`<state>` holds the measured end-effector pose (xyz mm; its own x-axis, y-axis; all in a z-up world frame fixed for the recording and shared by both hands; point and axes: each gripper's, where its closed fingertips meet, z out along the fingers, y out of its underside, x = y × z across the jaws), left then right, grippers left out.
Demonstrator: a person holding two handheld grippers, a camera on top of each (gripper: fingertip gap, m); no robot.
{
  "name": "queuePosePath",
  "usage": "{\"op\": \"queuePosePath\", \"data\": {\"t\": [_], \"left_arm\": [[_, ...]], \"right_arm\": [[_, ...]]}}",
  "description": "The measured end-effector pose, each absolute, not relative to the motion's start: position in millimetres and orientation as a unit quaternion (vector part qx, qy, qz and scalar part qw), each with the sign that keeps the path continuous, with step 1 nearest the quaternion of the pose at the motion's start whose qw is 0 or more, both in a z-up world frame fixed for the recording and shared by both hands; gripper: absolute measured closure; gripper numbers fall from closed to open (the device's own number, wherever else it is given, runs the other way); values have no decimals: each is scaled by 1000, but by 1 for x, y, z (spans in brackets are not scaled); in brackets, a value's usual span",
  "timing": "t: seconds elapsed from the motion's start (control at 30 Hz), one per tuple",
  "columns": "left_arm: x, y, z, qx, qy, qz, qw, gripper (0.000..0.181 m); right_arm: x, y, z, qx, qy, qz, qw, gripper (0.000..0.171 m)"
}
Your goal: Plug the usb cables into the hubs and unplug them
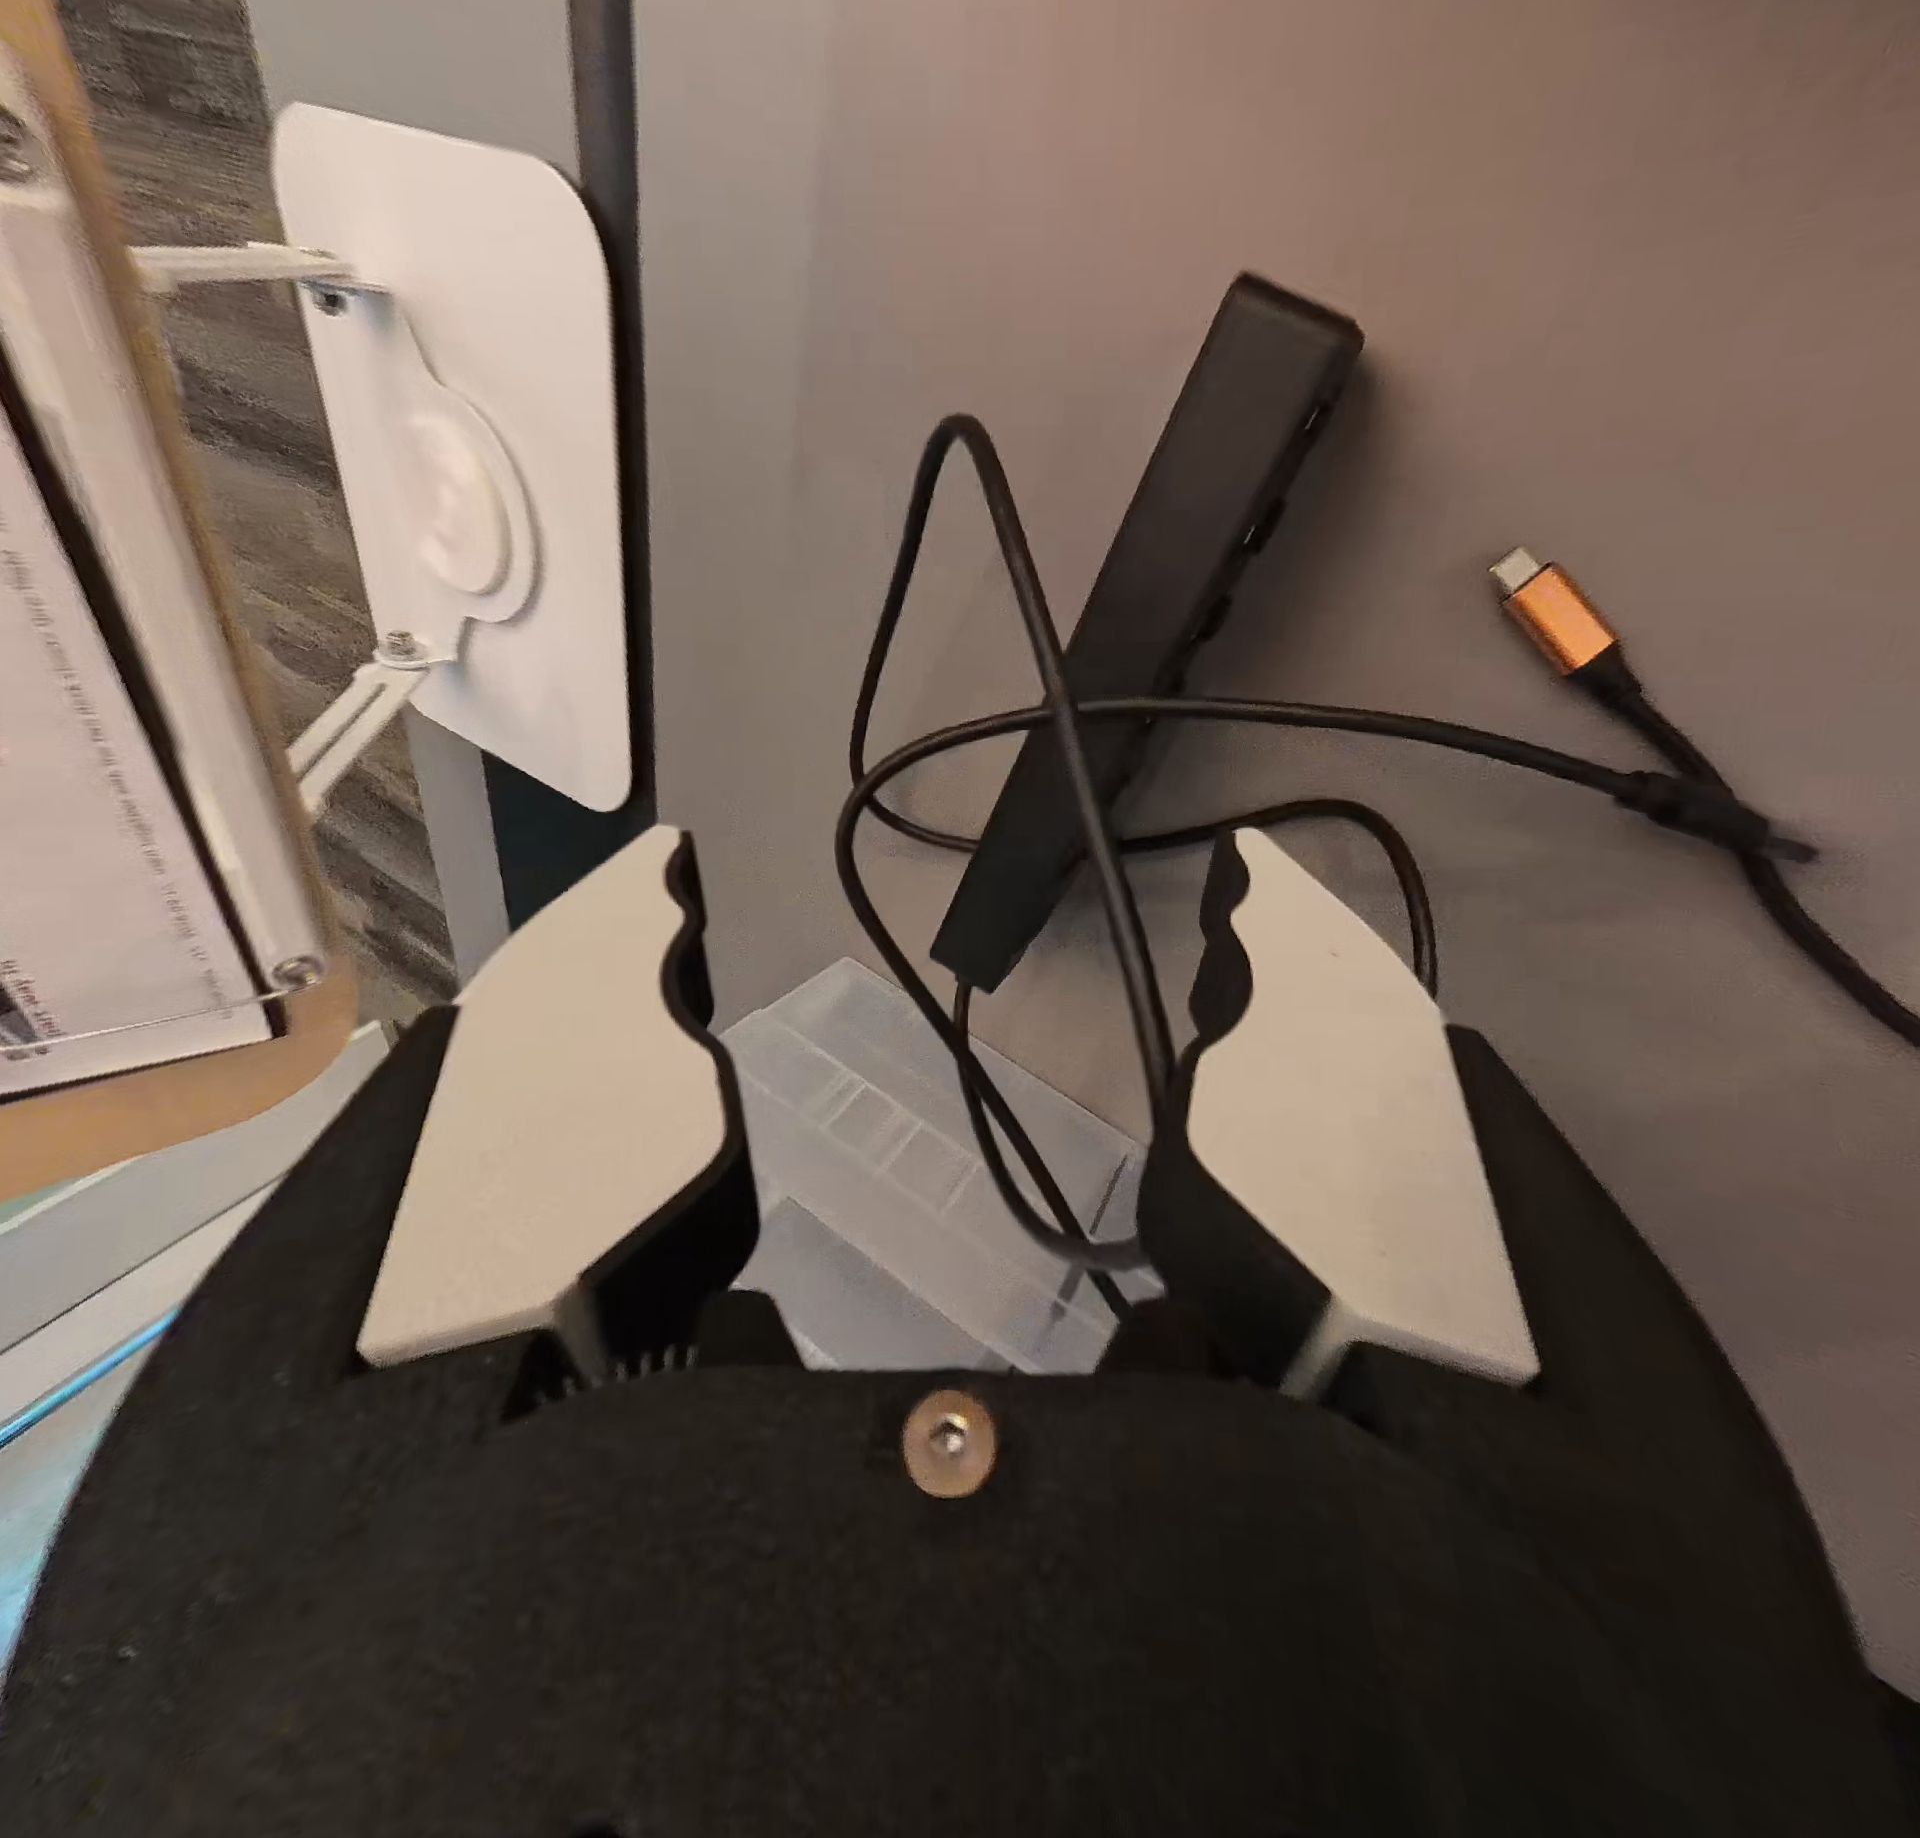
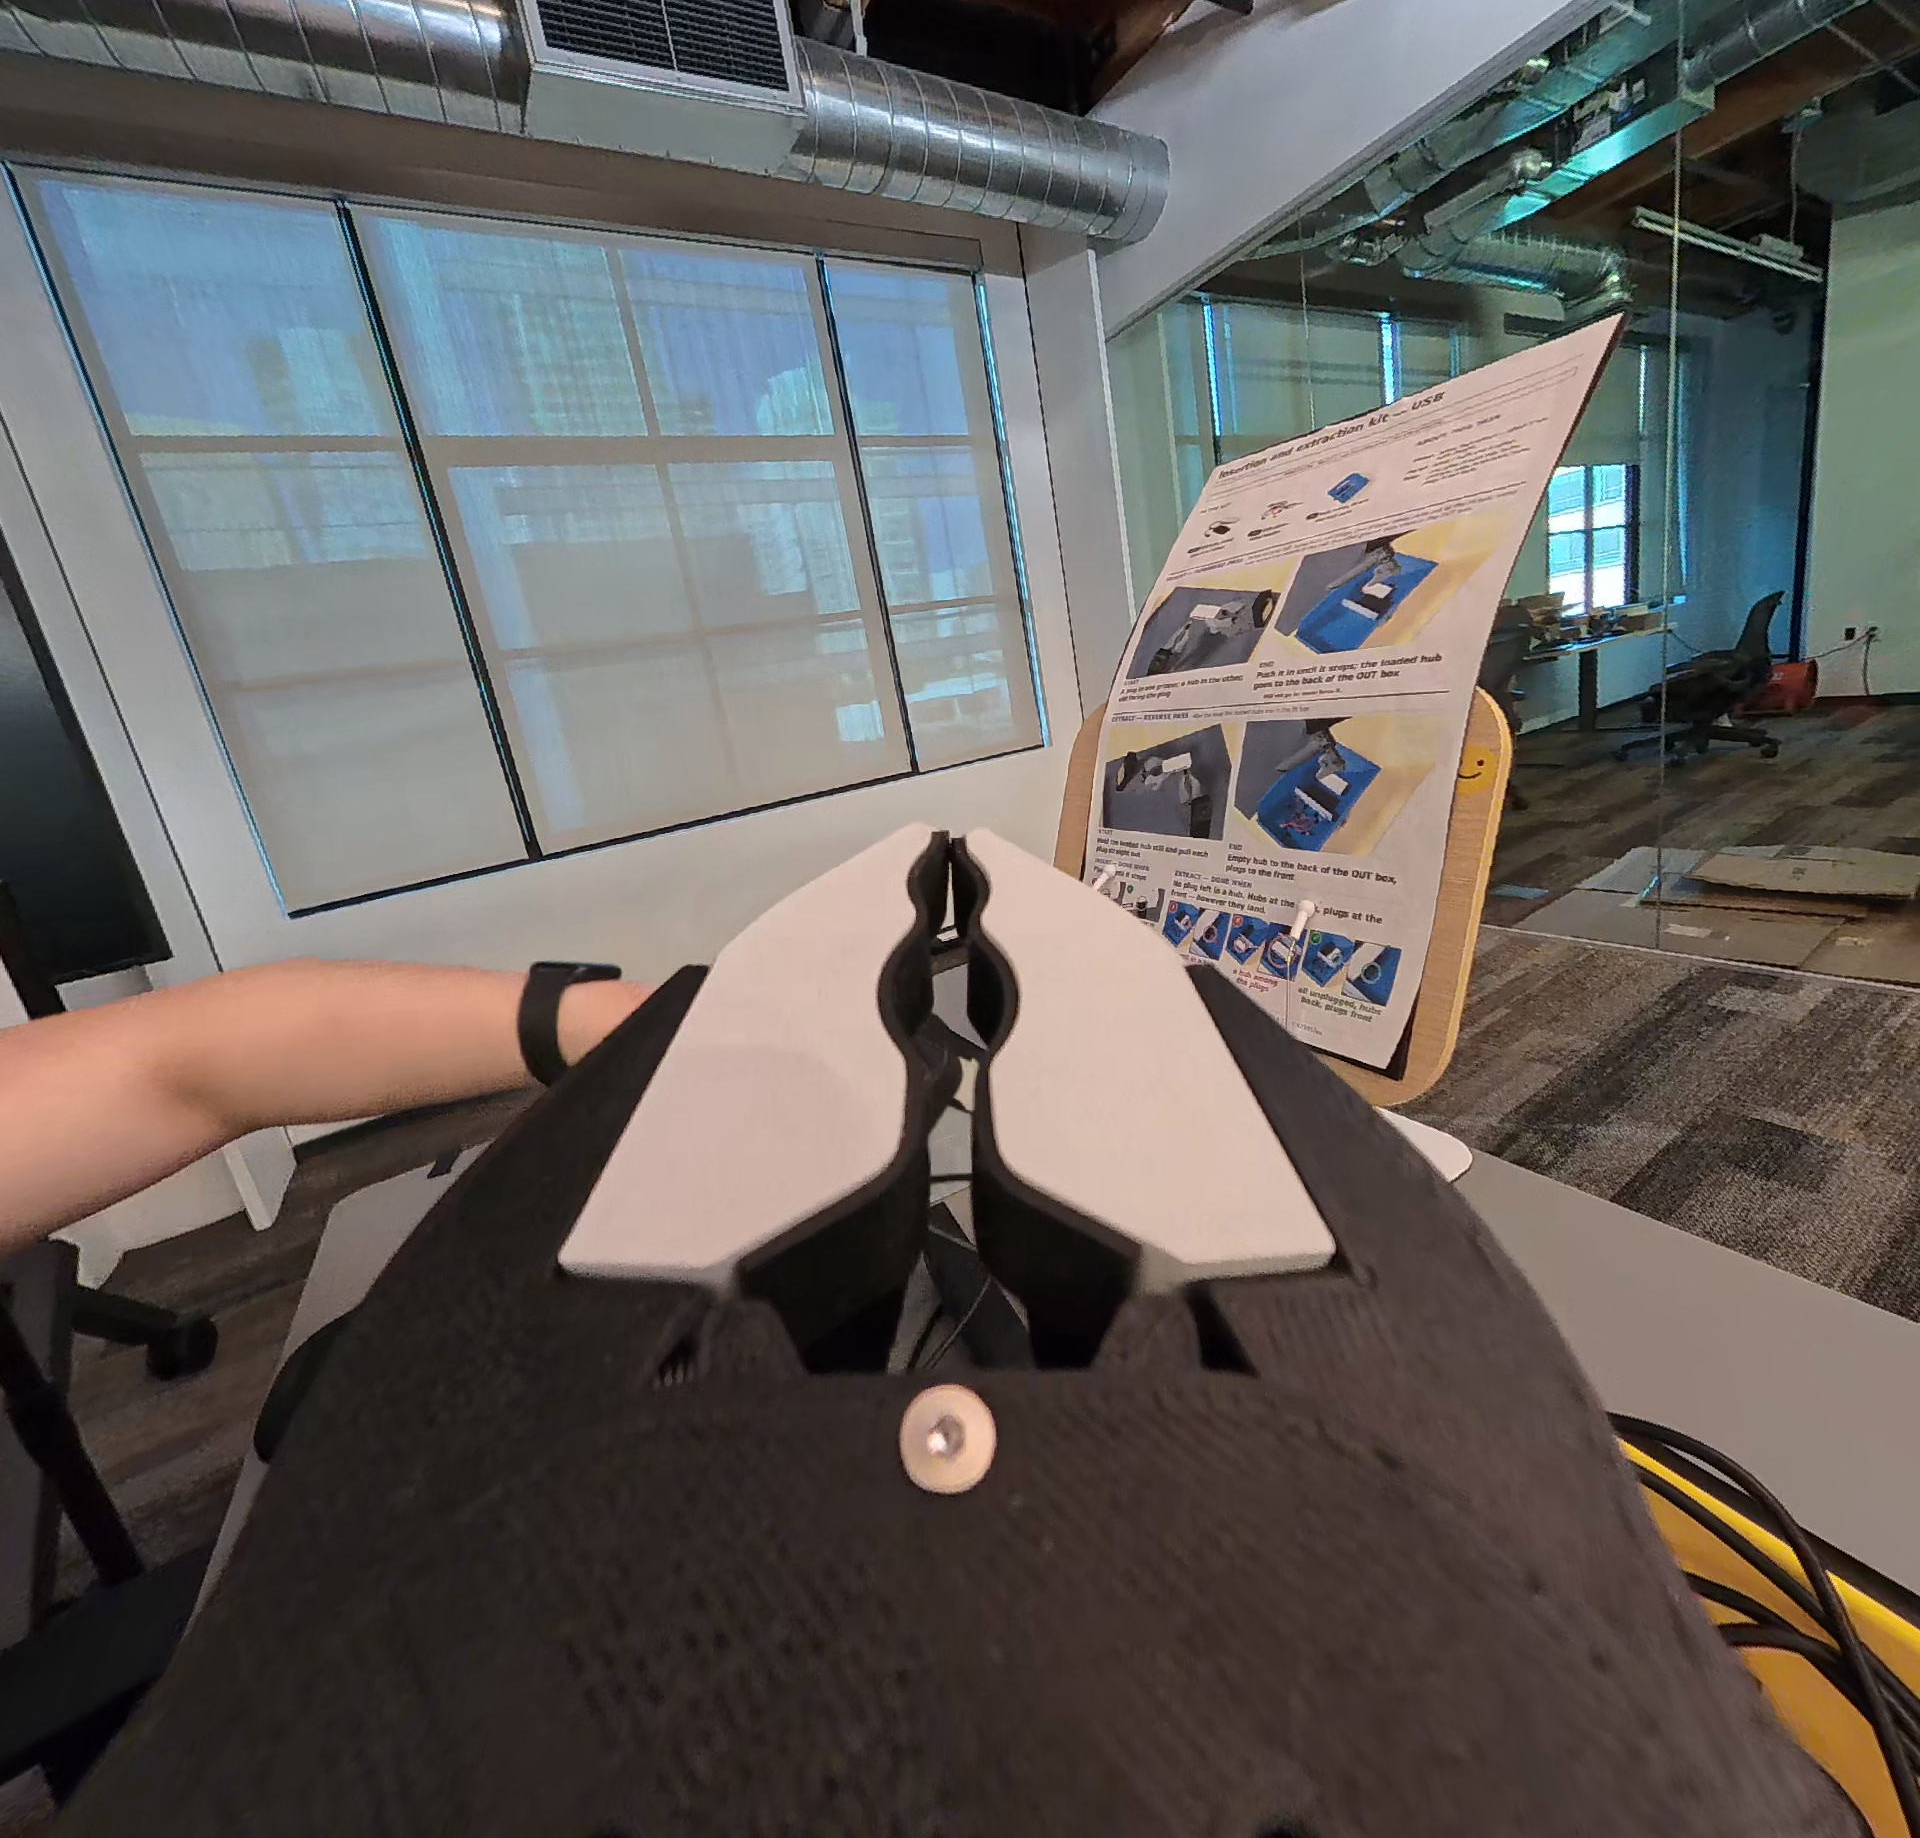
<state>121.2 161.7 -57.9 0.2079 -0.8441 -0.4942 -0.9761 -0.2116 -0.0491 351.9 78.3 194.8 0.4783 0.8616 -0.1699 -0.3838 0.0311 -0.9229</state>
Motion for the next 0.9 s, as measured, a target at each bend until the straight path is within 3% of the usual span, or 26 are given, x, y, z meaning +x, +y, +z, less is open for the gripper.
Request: {"op": "queuePosePath", "data": {"t": [0.23,0.4,0.53,0.7,0.8,0.9], "left_arm": [[135,152,-7,-764,584,115,250,90],[67,186,43,-821,456,99,330,111],[-4,206,18,-881,344,149,289,114],[-27,193,-45,-935,283,129,174,113],[-36,190,-65,-930,297,153,156,127],[-27,181,-77,-944,283,101,134,155]], "right_arm": [[359,78,195,-523,-218,458,685,170],[364,79,196,-519,-210,462,688,170],[366,82,196,-521,-204,462,688,170],[362,84,192,-529,-206,461,682,170],[362,85,191,-529,-205,462,682,170],[363,87,190,-530,-203,465,680,170]]}}
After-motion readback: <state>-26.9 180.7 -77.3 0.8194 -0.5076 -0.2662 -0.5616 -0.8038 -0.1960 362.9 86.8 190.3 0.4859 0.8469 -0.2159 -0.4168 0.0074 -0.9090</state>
